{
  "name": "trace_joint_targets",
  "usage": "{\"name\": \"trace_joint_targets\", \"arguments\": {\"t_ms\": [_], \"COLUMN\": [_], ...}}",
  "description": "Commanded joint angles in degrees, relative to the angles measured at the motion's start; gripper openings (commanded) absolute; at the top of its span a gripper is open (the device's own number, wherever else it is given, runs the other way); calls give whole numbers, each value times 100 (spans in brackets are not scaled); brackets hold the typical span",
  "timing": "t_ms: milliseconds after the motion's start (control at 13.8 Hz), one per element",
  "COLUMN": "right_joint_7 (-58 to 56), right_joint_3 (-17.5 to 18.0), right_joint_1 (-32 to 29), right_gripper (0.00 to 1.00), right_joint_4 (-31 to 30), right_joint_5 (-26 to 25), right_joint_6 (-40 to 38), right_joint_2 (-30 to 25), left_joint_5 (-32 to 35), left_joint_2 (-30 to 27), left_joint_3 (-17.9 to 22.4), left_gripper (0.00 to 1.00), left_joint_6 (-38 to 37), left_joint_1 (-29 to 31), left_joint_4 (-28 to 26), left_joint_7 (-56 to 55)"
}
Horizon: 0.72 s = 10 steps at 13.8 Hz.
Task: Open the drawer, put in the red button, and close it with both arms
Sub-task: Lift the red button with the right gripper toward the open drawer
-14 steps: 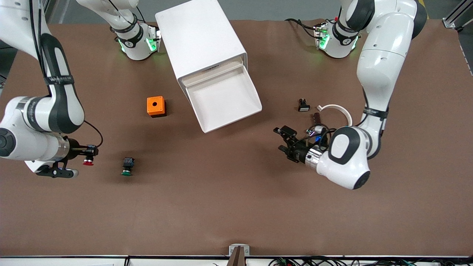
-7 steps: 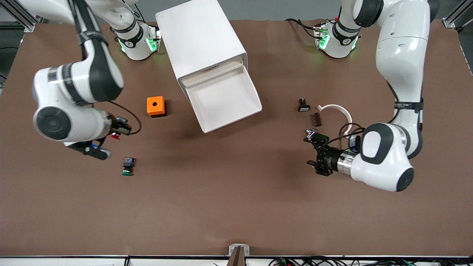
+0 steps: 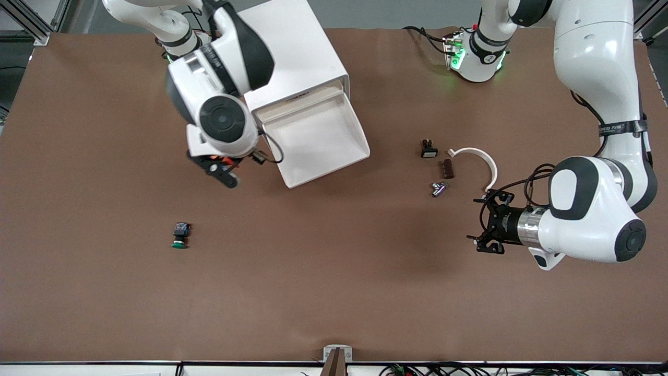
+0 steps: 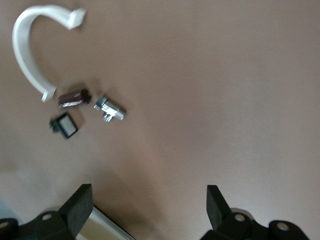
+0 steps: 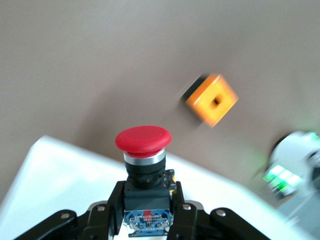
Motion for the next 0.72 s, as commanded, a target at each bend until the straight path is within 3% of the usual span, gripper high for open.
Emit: {"name": "trace_joint_targets", "arguments": {"t_ms": [0,217,652], "right_joint_7": [815,1342,2433], "right_joint_3": [-59,-68,-68], "right_joint_1": [45,264,687], "right_gripper": [12,13,13], "right_joint_4": [92,30,-136], "right_joint_5": [691,1072,1072], "right_joint_6": [541,1156,1704], "right_joint_2": [71,193,510], "left_joint_5": [658,811,802], "left_joint_2": [-241,-250,-259], "left_joint_3": [-34,-157,-245], "left_gripper": [100,100,100], "left_joint_6": [289,544,1281], "left_joint_1": [-125,-230,-1125], "left_joint_4": [-164,-216,-673], "left_joint_7": [688,2094,2519]}}
